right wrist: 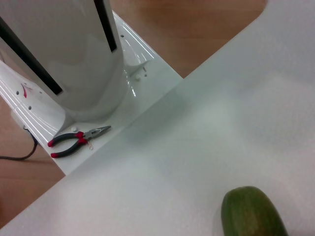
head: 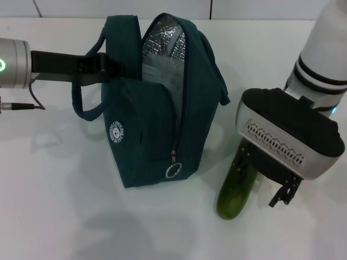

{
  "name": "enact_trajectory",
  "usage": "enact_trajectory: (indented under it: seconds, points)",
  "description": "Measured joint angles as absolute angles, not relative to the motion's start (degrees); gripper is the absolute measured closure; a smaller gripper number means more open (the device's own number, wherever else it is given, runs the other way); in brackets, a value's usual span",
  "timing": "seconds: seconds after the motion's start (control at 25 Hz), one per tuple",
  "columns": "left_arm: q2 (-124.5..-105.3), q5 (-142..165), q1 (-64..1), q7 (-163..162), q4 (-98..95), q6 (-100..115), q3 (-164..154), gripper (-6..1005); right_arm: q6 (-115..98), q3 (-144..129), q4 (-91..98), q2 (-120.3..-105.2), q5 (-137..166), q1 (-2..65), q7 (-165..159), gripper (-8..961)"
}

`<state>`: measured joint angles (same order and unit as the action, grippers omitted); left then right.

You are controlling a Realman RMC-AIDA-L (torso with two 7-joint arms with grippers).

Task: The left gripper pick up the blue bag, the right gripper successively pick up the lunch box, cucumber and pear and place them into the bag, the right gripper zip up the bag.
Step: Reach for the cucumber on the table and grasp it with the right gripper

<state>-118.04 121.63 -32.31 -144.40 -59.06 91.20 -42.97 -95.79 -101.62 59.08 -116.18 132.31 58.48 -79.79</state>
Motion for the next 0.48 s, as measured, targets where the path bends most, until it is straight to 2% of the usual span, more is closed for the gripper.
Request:
enact_trajectory:
  seconds: [0.4,0.48]
  points:
    - [-118.15,121.64,-32.15,-144.11,-59.05,91.24,-43.17,949,-93.31,-103.75,57.27,-116.22,132.53,58.80,-80.21,237]
    - [-118.18,121.64,-32.16,-143.95,-59.05,91.24,-43.13,949,-92.93,-103.85,56.99,-116.21,132.55,58.96,-80.26,294]
